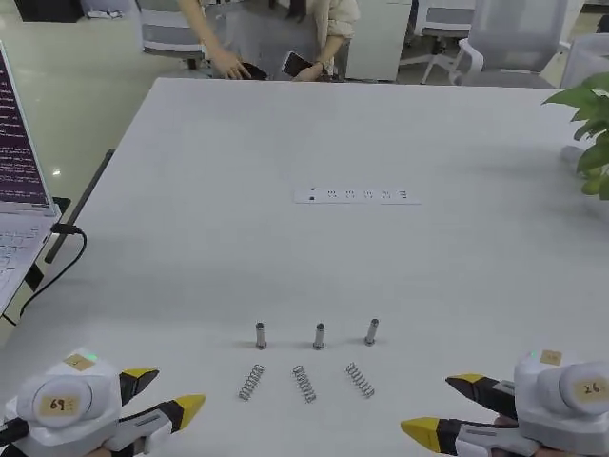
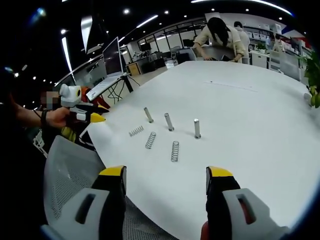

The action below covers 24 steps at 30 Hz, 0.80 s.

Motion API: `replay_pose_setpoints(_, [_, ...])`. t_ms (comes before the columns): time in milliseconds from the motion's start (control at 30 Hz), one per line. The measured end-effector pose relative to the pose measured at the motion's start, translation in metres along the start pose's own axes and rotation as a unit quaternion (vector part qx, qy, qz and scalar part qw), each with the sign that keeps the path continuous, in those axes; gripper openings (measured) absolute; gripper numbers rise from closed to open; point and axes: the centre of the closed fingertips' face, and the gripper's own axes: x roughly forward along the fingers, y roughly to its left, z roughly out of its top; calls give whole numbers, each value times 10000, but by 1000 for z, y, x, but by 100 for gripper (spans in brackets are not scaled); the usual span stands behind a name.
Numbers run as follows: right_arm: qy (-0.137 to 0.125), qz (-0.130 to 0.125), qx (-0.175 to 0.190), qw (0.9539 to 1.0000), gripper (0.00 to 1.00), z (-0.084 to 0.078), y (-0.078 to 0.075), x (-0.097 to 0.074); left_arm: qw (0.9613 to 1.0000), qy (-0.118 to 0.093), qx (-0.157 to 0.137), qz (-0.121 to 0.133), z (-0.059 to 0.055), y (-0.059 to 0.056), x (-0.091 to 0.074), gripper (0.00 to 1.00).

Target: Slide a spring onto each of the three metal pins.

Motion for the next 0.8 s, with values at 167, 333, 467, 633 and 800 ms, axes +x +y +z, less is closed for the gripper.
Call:
replay_pose_setpoints(167, [19,9,-29,10000,65,0,1,0,10000,37,13,-40,0,-2,5,39])
replay_pose_setpoints(333, [66,-17,-40,10000,66,-1,-1,-2,9999,70,33,-129,2,-7,13,38])
replay_pose_setpoints(467, [84,-33,-32,10000,67,-2,-2,-3,9997,112,47,-210,3,-12,23,38])
replay_pose_setpoints(633, [120,9,-23,9999,67,-4,0,-3,9994,146,75,-307,8,-20,36,38])
replay_pose_setpoints(800, [154,11,-33,9999,67,-6,2,-4,9988,175,168,-429,11,-29,48,37])
